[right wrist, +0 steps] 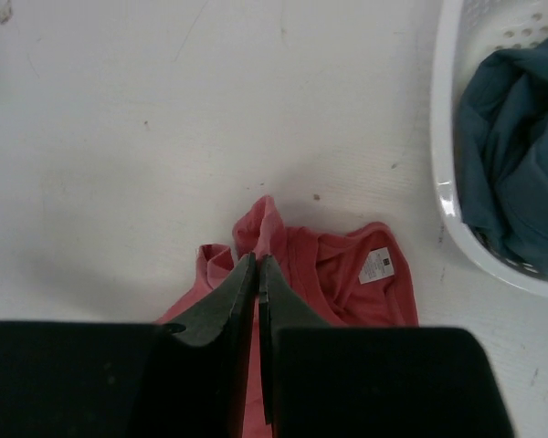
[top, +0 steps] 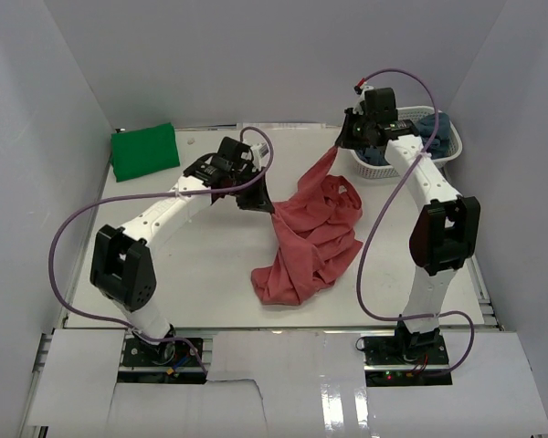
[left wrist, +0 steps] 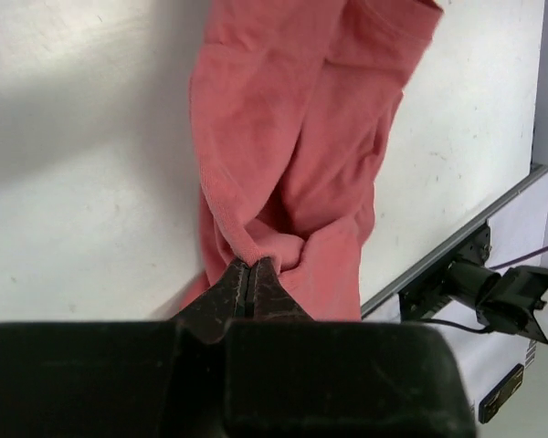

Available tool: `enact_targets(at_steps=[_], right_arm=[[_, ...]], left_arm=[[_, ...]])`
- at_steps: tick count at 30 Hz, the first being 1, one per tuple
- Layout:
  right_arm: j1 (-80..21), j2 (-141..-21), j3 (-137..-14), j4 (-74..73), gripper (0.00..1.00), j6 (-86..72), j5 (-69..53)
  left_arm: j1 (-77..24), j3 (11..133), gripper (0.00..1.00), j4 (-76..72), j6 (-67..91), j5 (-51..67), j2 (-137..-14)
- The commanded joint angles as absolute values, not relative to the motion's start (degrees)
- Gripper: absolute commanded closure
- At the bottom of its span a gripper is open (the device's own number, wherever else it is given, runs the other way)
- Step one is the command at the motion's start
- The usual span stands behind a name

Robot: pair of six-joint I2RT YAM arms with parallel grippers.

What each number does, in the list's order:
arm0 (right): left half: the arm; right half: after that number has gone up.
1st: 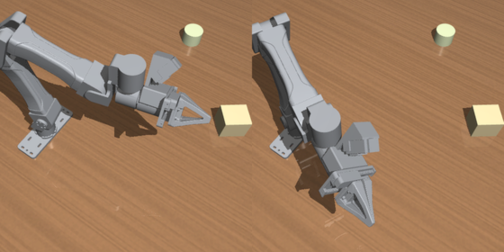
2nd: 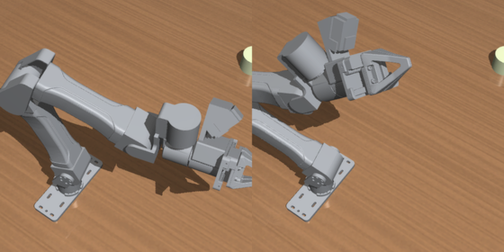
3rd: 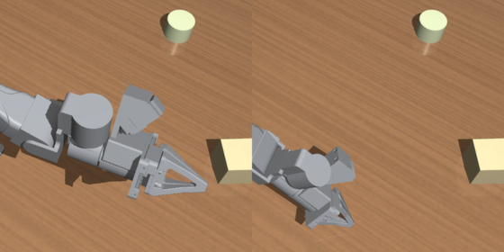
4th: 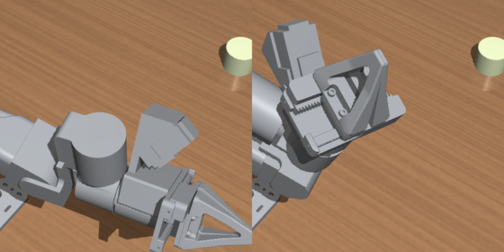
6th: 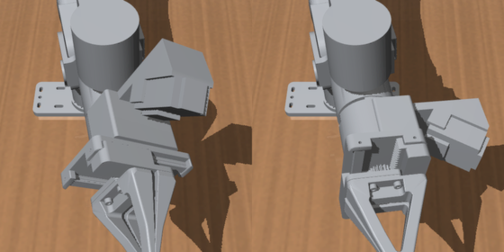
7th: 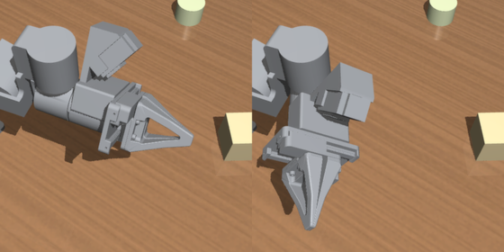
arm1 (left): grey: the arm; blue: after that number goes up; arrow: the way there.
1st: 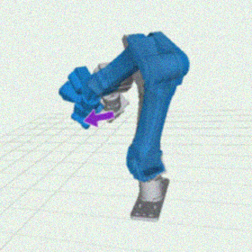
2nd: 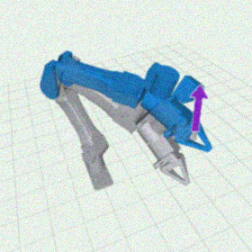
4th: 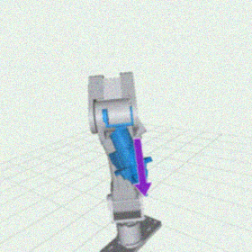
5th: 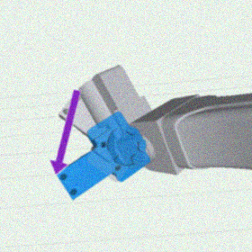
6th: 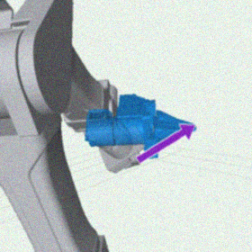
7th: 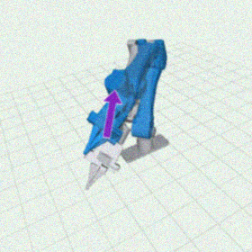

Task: Fold and stack the t-shirts
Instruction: Flatten out the tshirt

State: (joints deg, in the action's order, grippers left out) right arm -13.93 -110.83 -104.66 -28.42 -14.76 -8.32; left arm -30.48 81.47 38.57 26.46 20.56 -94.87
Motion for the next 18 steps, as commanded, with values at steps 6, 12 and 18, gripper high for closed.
enact_targets(at_steps=[6, 12, 18], right_arm=[[-13.18, -103.01, -103.53, -21.27, 0.92, -15.64, -1.75], [-13.10, -104.77, -103.46, -22.69, 0.92, -16.26, -5.53], [-13.10, -103.45, -100.55, -21.62, 0.92, -15.39, -5.98]], left_arm=[[-20.66, 101.22, 1.00, 39.90, 17.85, 23.12, -106.07], [-16.35, 108.28, 0.99, 44.12, 16.79, 23.02, -116.97], [-16.35, 107.32, 0.16, 44.30, 18.28, 17.32, -116.55]])
